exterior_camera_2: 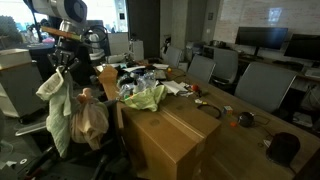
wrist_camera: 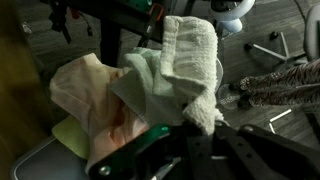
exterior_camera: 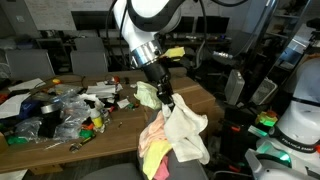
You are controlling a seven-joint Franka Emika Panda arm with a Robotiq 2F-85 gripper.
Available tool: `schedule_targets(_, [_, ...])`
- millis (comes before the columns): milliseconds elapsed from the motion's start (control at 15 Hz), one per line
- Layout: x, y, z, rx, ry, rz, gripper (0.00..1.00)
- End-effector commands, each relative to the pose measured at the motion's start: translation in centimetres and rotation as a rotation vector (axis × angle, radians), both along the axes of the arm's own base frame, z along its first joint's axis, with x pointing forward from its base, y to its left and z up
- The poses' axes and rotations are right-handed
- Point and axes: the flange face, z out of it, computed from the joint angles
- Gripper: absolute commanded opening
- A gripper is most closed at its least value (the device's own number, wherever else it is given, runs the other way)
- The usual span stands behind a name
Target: Pick up all the clothes from the table and put them on the chair.
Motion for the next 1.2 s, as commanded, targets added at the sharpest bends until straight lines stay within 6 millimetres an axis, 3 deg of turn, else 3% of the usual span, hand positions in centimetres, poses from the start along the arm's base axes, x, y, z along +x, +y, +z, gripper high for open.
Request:
schedule_targets(0, [1.8,0.4,0.2,0.012,0.004,-0.056,0.02])
schedule_targets(533, [2.4,0.4,-0.7,-0.043,-0.005,-0.074,0.04])
schedule_targets(600, [2.5,0.3,-0.7,-0.056,-0.016,-0.080,0.32])
schedule_targets(667, [2.6,0.2,-0.7,-0.064,-0.022,-0.087,0.32])
schedule_targets(1133, [2.9,-0.5,-0.3,-0.081,-0.044,-0.112,0.84])
